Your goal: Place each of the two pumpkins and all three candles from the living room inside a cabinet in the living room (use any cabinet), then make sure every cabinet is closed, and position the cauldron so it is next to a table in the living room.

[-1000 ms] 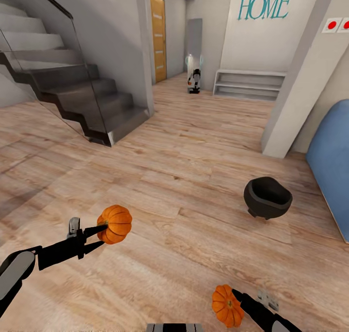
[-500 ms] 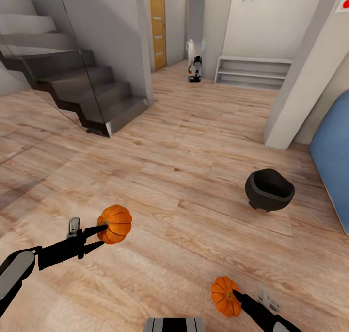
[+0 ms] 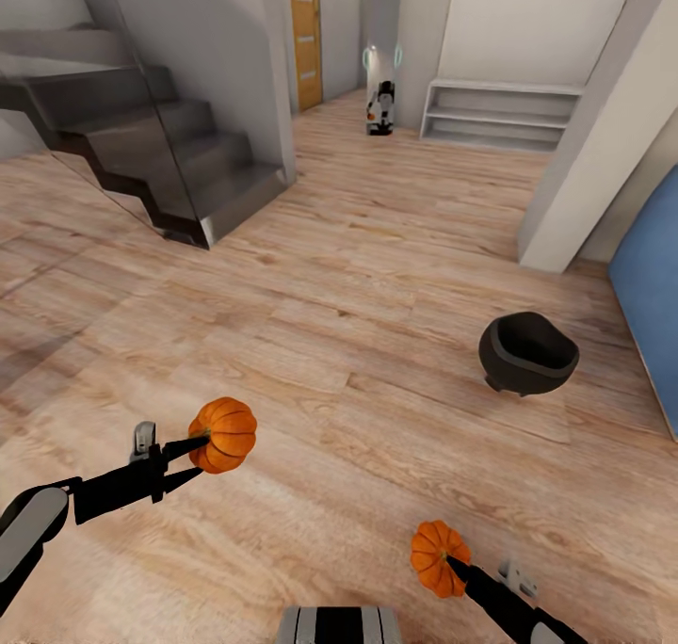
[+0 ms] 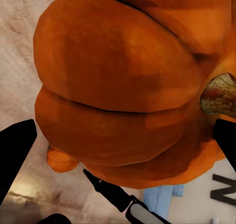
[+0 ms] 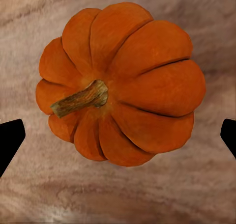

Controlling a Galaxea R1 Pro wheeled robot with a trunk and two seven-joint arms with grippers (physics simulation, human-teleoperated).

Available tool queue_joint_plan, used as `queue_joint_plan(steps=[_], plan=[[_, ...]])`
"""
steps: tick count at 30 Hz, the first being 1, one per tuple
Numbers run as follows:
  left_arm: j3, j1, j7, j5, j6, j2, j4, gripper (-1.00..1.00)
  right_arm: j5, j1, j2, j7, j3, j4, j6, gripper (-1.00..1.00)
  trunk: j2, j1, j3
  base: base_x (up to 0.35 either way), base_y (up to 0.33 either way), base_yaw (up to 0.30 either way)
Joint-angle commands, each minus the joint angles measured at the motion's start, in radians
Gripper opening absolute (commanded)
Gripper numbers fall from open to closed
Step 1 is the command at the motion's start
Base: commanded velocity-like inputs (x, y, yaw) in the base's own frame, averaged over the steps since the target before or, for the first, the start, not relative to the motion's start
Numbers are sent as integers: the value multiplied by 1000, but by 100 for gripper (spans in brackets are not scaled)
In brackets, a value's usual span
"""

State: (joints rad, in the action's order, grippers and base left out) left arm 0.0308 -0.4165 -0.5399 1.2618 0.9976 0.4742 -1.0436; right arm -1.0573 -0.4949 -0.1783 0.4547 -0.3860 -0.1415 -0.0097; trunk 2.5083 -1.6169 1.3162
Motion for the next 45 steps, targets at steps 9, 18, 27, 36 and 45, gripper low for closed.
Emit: queue_joint_plan(steps=[9, 18, 27, 36, 45], plan=[[1, -1, -6, 1, 2, 0, 1, -100, -66, -1, -3, 33, -9, 3, -1, 100, 2, -4, 36, 0, 0, 0], [3, -1, -6, 1, 2, 0, 1, -100, -166, -1, -4, 44, -11, 11, -1, 100, 5, -8, 70, 0, 0, 0], [3, -1, -6, 1, 2, -2, 1, -100, -248, -1, -21, 144, -11, 49, 0, 100, 5, -10, 86, 0, 0, 0], [3, -1, -6, 1, 3, 0, 1, -100, -296, -1, -44, 155, -13, 62, 21, 100, 5, -10, 86, 0, 0, 0], [5, -1, -6, 1, 1, 0, -7, -100, -297, -1, -45, 153, -13, 68, 22, 100, 5, -10, 86, 102, 0, 0]])
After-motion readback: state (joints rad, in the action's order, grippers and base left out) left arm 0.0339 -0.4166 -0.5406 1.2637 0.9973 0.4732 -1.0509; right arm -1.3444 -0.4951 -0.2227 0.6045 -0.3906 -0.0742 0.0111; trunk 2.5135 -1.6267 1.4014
